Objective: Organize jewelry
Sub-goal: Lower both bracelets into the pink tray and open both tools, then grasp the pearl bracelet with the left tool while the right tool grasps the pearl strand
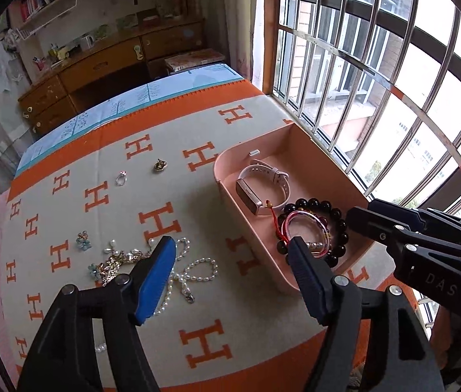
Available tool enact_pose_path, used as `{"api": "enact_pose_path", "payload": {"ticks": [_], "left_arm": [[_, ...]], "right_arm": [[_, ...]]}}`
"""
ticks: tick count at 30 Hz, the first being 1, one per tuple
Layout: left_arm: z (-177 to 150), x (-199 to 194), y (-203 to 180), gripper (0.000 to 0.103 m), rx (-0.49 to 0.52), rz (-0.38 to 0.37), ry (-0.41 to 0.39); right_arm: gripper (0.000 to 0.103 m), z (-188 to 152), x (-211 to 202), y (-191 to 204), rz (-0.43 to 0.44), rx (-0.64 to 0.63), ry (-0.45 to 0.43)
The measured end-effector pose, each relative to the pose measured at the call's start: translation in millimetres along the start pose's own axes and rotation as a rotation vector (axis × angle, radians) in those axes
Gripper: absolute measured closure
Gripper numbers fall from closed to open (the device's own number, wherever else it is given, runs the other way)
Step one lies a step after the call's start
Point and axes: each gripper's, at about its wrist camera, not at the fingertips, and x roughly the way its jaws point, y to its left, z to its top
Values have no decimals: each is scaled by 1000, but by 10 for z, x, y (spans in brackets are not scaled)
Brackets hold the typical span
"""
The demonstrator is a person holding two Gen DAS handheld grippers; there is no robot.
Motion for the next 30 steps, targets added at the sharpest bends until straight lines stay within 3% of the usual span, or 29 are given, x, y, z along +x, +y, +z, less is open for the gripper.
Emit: {"api": "enact_pose_path", "payload": {"ticks": [9, 16, 30], "left_arm": [[-271, -406, 566, 28, -81, 126, -67], [-608, -521, 1024, 27, -139, 191, -57], [-1077, 21, 1349, 27, -159, 131, 74]], "right_arm": [[66, -41, -28, 267, 48, -49, -12], [66, -82, 14, 554, 84, -109, -5], [66, -202, 261, 1116, 115, -254, 63]]}}
